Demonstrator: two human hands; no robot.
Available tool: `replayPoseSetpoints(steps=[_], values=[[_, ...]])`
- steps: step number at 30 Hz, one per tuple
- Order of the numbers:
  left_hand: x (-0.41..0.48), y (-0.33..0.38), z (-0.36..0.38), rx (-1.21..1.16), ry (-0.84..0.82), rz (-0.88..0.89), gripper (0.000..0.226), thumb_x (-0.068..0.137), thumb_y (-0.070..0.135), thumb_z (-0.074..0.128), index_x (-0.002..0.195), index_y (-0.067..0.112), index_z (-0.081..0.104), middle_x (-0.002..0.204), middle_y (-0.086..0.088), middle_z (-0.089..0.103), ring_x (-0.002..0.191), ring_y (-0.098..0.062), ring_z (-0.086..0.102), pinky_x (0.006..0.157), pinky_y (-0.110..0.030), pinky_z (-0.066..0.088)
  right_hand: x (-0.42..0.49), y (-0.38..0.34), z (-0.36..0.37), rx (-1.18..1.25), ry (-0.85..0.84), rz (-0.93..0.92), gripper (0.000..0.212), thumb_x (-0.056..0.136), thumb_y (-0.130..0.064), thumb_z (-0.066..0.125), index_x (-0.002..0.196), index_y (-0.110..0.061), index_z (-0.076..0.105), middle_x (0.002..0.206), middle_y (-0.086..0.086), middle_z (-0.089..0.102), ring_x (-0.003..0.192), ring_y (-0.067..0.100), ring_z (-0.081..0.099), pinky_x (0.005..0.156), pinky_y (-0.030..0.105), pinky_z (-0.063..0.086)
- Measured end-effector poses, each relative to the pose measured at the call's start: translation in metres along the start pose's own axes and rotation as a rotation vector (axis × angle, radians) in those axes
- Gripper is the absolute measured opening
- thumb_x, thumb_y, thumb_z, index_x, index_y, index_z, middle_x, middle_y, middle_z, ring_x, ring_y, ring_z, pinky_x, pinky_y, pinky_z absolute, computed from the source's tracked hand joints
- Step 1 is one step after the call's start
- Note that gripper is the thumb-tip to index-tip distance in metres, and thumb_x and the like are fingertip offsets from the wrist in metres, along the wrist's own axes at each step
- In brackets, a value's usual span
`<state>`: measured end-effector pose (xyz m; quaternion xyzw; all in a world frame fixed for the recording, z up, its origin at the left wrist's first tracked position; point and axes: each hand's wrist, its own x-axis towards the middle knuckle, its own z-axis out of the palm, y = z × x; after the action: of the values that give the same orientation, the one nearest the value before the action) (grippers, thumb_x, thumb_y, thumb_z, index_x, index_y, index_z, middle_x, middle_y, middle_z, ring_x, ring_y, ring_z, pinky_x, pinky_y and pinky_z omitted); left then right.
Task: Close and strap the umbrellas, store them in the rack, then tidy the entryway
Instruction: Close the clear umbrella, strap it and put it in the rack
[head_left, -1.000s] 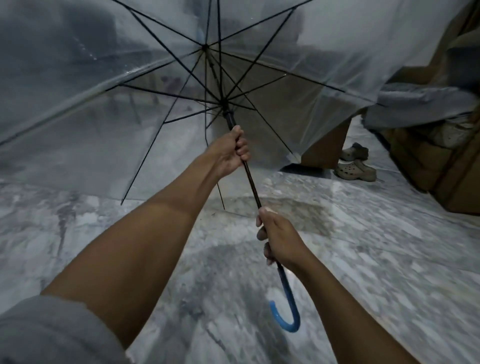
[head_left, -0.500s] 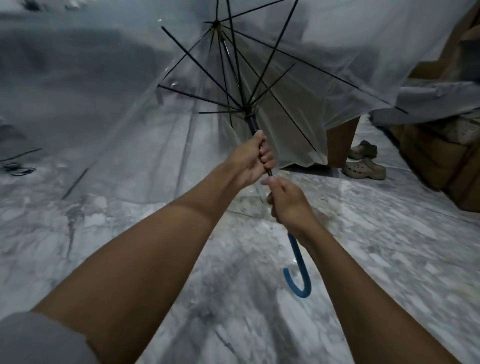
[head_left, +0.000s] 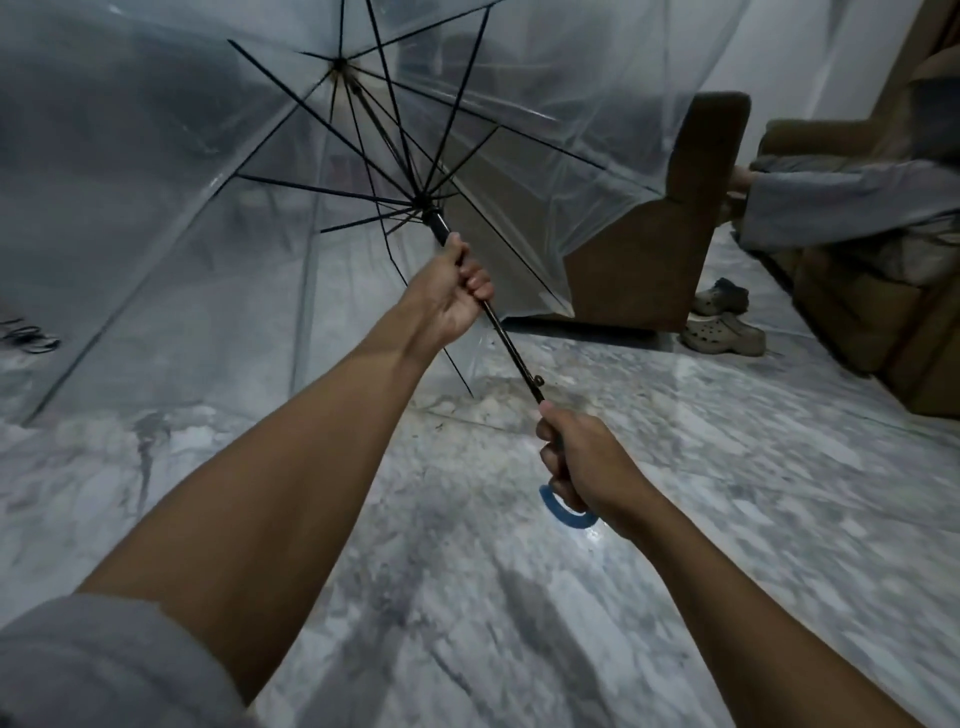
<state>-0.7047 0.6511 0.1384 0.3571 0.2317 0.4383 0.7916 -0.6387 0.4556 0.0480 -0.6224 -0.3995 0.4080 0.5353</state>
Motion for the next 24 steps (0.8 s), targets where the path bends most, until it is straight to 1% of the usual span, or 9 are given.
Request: replayPoseSetpoints(steps=[3,6,8,11,14,17,20,22,24], values=[[-0.01,0.0,0.015,0.031,-0.029,0.006,0.036,0.104,0.035,0.037,0.074,0.015,0.043,0.043,0.003,0.034,0.051,-0.012,0.031,0.05,-0.022,0.029,0.0,-0.008,0.0,-0.062,0.091,-0.067,0.044,0.104,-0.039,0.037,0.067,-0.015,0.039,0.048,-0.004,0.029,0.036,0.007,0.021,0.037,0.021,0.02],[-0.025,-0.009,0.033,0.113,-0.088,-0.024,0.031,0.102,0.034,0.043,0.077,0.015,0.047,0.047,0.002,0.043,0.061,-0.019,0.049,0.058,-0.028,0.045,0.01,-0.023,-0.001,-0.134,0.188,-0.159,0.044,0.104,-0.042,0.037,0.074,-0.013,0.048,0.047,-0.005,0.036,0.038,0.007,0.029,0.043,0.024,0.027],[-0.037,-0.019,0.043,0.199,-0.14,-0.059,0.028,0.101,0.035,0.046,0.081,0.016,0.05,0.058,-0.001,0.048,0.069,-0.022,0.058,0.067,-0.034,0.05,0.016,-0.034,-0.004,-0.131,0.247,-0.21,0.044,0.103,-0.044,0.037,0.076,-0.011,0.048,0.051,-0.001,0.036,0.041,0.01,0.029,0.048,0.028,0.025],[-0.048,-0.034,0.053,0.33,-0.2,-0.124,0.026,0.097,0.04,0.052,0.082,0.019,0.055,0.068,-0.001,0.053,0.077,-0.022,0.063,0.077,-0.039,0.046,0.019,-0.048,-0.01,-0.108,0.305,-0.287,0.046,0.104,-0.043,0.036,0.07,-0.012,0.043,0.052,0.002,0.031,0.039,0.01,0.024,0.046,0.028,0.021],[-0.057,-0.042,0.063,0.408,-0.23,-0.153,0.026,0.097,0.043,0.051,0.082,0.022,0.056,0.065,0.001,0.054,0.08,-0.021,0.062,0.081,-0.038,0.042,0.017,-0.058,-0.017,-0.084,0.354,-0.279,0.047,0.104,-0.042,0.035,0.072,-0.011,0.046,0.054,0.002,0.033,0.044,0.014,0.024,0.046,0.029,0.021],[-0.064,-0.049,0.072,0.432,-0.198,-0.157,0.027,0.096,0.042,0.053,0.08,0.021,0.057,0.056,0.002,0.056,0.077,-0.023,0.063,0.091,-0.04,0.043,0.015,-0.063,-0.02,-0.044,0.391,-0.244,0.043,0.105,-0.039,0.037,0.077,-0.009,0.047,0.058,0.003,0.034,0.047,0.014,0.026,0.047,0.029,0.022],[-0.064,-0.054,0.073,0.407,-0.183,-0.164,0.027,0.095,0.042,0.055,0.077,0.022,0.058,0.058,0.002,0.057,0.085,-0.026,0.061,0.079,-0.037,0.044,0.012,-0.064,-0.021,0.015,0.383,-0.22,0.04,0.104,-0.039,0.039,0.077,-0.012,0.048,0.058,0.002,0.034,0.046,0.013,0.025,0.047,0.028,0.021],[-0.062,-0.057,0.07,0.395,-0.184,-0.17,0.028,0.095,0.045,0.054,0.076,0.023,0.058,0.061,0.003,0.057,0.089,-0.026,0.056,0.07,-0.034,0.039,0.011,-0.064,-0.021,0.071,0.354,-0.208,0.037,0.104,-0.04,0.04,0.078,-0.015,0.048,0.057,0.001,0.033,0.045,0.012,0.024,0.046,0.028,0.02],[-0.063,-0.059,0.07,0.36,-0.185,-0.183,0.03,0.095,0.046,0.054,0.076,0.024,0.058,0.062,0.003,0.057,0.089,-0.026,0.052,0.068,-0.033,0.035,0.012,-0.066,-0.021,0.087,0.348,-0.191,0.038,0.104,-0.04,0.04,0.075,-0.017,0.048,0.055,-0.002,0.035,0.041,0.009,0.026,0.041,0.025,0.022]])
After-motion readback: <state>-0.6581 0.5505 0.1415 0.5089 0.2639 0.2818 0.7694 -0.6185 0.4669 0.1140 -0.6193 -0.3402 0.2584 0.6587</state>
